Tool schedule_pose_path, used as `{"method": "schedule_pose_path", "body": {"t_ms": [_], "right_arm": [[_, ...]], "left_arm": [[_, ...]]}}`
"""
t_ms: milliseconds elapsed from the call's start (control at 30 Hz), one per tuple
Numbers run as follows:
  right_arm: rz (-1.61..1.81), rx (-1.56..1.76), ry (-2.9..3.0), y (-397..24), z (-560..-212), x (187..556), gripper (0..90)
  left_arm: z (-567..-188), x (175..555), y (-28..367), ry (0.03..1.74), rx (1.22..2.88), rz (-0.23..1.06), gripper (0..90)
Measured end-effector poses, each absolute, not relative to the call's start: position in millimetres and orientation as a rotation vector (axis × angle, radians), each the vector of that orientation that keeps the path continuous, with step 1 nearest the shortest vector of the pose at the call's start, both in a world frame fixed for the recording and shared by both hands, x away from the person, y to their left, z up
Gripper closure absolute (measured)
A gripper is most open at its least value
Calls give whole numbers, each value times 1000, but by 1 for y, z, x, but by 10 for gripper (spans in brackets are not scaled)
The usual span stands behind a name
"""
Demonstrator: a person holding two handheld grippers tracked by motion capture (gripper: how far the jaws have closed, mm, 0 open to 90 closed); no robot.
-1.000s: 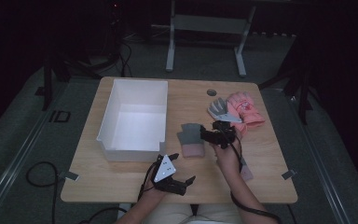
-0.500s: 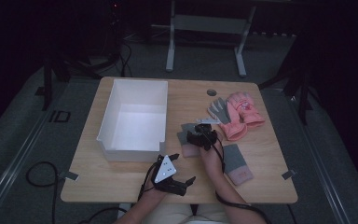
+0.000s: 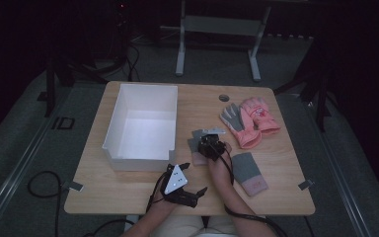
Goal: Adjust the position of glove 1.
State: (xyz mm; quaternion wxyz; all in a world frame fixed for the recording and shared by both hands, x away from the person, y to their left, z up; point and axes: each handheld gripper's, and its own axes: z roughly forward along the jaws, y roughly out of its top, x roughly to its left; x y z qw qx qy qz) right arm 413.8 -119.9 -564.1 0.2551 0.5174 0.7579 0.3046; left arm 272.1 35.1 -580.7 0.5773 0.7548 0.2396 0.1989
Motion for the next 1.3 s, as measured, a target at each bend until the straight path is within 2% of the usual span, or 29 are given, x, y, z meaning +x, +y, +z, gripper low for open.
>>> {"method": "schedule_pose_path", "body": {"t_ms": [67,133,367,600,767,1067,1133,1200,1300], "right_arm": [[816,1394,2066,-118,-563,413,760],[814,1402,2075,-118,-560,413,792],[874,1388,2066,-125,-534,395,810],[935,1379,2019,-143,-511,358,811],[940,1428,2030,-154,-520,341,811],[914,1500,1996,-153,-544,345,810],[898,1514,1991,-152,-551,351,796],[870,1519,1988,-150,-560,355,716],[857,1493,1983,-148,-566,357,655]], "left_arm": [[-581,272,35,563,1764,465,6],[-581,272,35,564,1763,464,6],[-581,272,36,564,1762,466,5],[-581,272,35,565,1761,470,5],[-581,272,35,567,1765,471,5],[-581,272,34,564,1765,476,5],[-581,271,34,561,1764,476,6],[-581,271,34,559,1766,477,6],[-581,271,35,559,1764,475,5]]}}
